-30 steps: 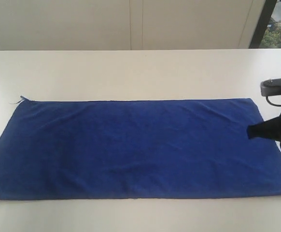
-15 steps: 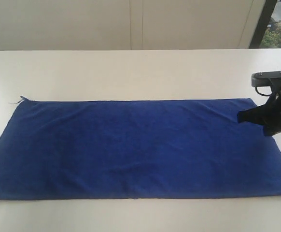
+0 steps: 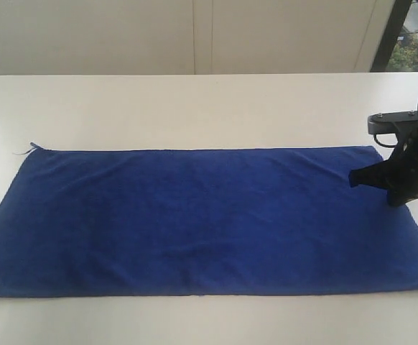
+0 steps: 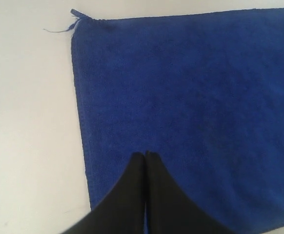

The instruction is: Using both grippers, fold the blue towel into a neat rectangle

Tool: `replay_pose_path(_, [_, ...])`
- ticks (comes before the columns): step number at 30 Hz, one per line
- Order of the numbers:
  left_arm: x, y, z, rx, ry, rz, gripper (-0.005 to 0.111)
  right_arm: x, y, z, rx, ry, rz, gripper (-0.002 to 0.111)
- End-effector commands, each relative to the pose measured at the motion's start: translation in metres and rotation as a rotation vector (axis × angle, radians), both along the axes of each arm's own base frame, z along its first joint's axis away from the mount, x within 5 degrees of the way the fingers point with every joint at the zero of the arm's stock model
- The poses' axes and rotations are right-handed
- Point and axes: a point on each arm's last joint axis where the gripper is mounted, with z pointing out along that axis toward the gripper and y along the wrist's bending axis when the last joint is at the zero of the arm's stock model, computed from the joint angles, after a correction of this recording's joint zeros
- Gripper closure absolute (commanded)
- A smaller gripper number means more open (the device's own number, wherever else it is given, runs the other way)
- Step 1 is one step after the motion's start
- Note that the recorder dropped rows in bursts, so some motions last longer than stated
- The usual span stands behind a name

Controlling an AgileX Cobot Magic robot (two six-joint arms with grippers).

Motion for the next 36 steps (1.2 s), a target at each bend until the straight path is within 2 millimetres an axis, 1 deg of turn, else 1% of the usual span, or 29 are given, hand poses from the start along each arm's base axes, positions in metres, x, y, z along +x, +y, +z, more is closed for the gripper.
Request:
replay_pose_path(1, [-0.003, -0.001, 0.0, -0.007, 0.01, -0.007, 0.107, -0.004, -0.01, -0.013, -0.024, 0.061, 0.001, 0.108])
replay_pose_path(5, [-0.003, -0.001, 0.0, -0.004, 0.011, -0.008, 0.107, -0.004, -0.018, -0.012, -0.032, 0.061, -0.013, 0.108])
replay_pose_path(7, [-0.003, -0.001, 0.0, -0.004, 0.011, -0.008, 0.107, -0.004, -0.018, -0.012, -0.031, 0.055, -0.012, 0.108])
replay_pose_path(9, [-0.003, -0.001, 0.0, -0.004, 0.011, -0.008, 0.107, -0.002, -0.018, -0.007, -0.019, 0.037, -0.025, 0.108])
replay_pose_path(11, [-0.003, 0.0, 0.0, 0.0, 0.01, -0.012, 0.107, 0.0, -0.016, 0.007, 0.004, 0.0, -0.042, 0.108])
replay_pose_path(13, [-0.003, 0.0, 0.0, 0.001, 0.008, -0.011, 0.107, 0.0, -0.015, 0.025, 0.009, -0.023, -0.042, 0.108])
replay_pose_path(15, [-0.003, 0.0, 0.0, 0.001, 0.008, -0.011, 0.107, 0.0, -0.015, 0.047, 0.012, -0.06, -0.053, 0.108])
replay_pose_path(17, [-0.003, 0.0, 0.0, 0.001, 0.008, -0.011, 0.107, -0.002, -0.019, 0.063, 0.006, -0.092, -0.049, 0.108])
replay_pose_path(19, [-0.005, -0.001, 0.003, 0.003, -0.003, -0.011, 0.107, -0.004, -0.024, 0.069, 0.017, -0.106, -0.062, 0.108])
replay_pose_path(22, [-0.012, -0.002, 0.014, 0.013, -0.052, -0.01, 0.107, -0.008, -0.034, 0.063, 0.07, -0.064, -0.084, 0.108])
replay_pose_path(24, [-0.021, -0.004, 0.027, 0.024, -0.107, -0.009, 0.107, -0.009, -0.04, 0.058, 0.116, -0.038, -0.066, 0.108])
replay_pose_path(28, [-0.038, -0.007, 0.044, 0.038, -0.187, -0.006, 0.107, -0.008, -0.044, 0.053, 0.143, -0.033, -0.04, 0.108])
replay_pose_path(33, [-0.056, -0.01, 0.043, 0.045, -0.217, -0.001, 0.107, -0.004, -0.044, 0.035, 0.151, 0.005, -0.049, 0.107])
replay_pose_path(34, [-0.06, -0.01, 0.042, 0.046, -0.219, -0.001, 0.107, -0.004, -0.044, 0.032, 0.154, 0.01, -0.053, 0.104])
replay_pose_path(36, [-0.068, -0.012, 0.041, 0.048, -0.23, -0.001, 0.107, -0.002, -0.044, 0.026, 0.163, 0.015, -0.062, 0.095])
